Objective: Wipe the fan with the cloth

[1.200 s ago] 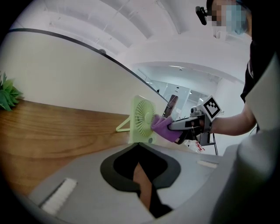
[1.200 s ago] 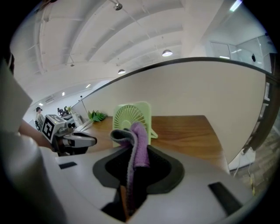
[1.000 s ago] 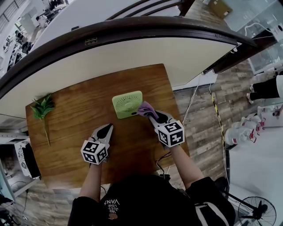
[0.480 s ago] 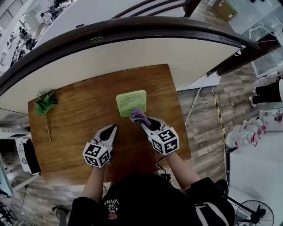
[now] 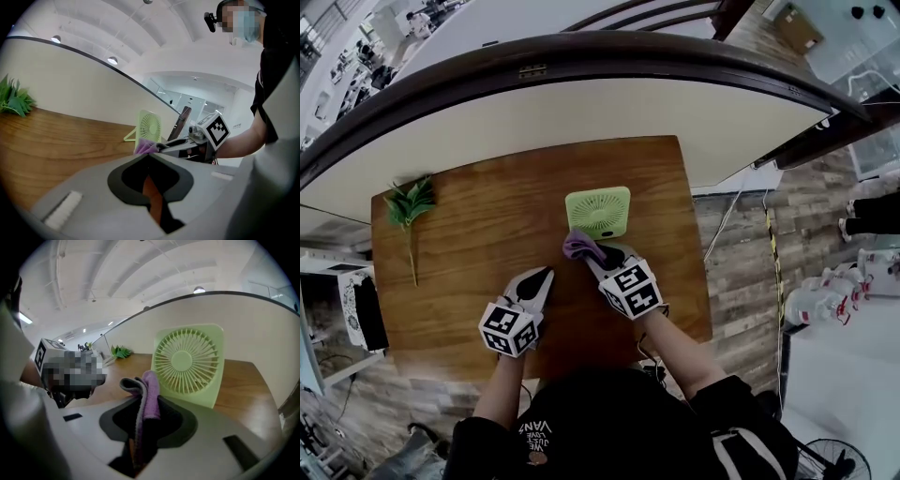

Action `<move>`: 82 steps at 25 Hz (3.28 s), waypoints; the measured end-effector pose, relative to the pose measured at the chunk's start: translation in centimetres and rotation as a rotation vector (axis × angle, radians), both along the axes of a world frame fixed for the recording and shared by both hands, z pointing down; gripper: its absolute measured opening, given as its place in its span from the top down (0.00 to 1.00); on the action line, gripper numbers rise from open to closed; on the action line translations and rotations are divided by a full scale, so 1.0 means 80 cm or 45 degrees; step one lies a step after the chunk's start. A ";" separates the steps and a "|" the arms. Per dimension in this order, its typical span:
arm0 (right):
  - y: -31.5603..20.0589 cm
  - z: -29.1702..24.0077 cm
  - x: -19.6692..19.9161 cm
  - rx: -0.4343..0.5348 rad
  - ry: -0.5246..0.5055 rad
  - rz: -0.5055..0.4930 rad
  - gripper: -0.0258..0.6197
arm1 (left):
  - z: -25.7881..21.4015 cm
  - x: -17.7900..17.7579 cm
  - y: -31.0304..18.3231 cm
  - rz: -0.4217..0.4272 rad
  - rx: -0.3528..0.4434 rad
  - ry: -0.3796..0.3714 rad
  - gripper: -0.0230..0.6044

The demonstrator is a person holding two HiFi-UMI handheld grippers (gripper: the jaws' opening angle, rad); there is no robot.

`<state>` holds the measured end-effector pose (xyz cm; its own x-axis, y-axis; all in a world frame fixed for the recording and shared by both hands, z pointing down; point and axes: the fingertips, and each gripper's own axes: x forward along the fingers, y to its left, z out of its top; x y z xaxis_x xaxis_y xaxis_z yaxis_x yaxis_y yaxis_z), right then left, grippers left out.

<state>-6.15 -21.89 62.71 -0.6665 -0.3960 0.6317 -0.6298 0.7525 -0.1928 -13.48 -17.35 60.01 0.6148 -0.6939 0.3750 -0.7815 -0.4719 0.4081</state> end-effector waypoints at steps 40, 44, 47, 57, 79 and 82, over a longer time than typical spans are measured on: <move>0.054 -0.086 0.146 0.069 -0.136 0.721 0.80 | -0.083 0.006 0.019 0.094 0.149 0.036 0.94; 0.083 -0.100 0.128 0.107 -0.156 0.754 0.81 | -0.089 -0.007 0.047 0.135 0.161 0.043 0.94; 0.106 -0.108 0.119 0.132 -0.154 0.776 0.80 | -0.097 -0.011 0.067 0.166 0.168 0.048 0.94; 0.168 -0.118 0.087 0.130 -0.205 0.801 0.80 | -0.114 -0.048 0.130 0.172 0.187 0.026 0.95; 0.225 -0.173 0.143 0.166 -0.307 0.514 0.80 | -0.158 0.015 0.200 -0.101 0.268 0.008 0.95; 0.237 -0.177 0.150 0.172 -0.324 0.469 0.80 | -0.156 0.023 0.219 -0.153 0.266 0.012 0.94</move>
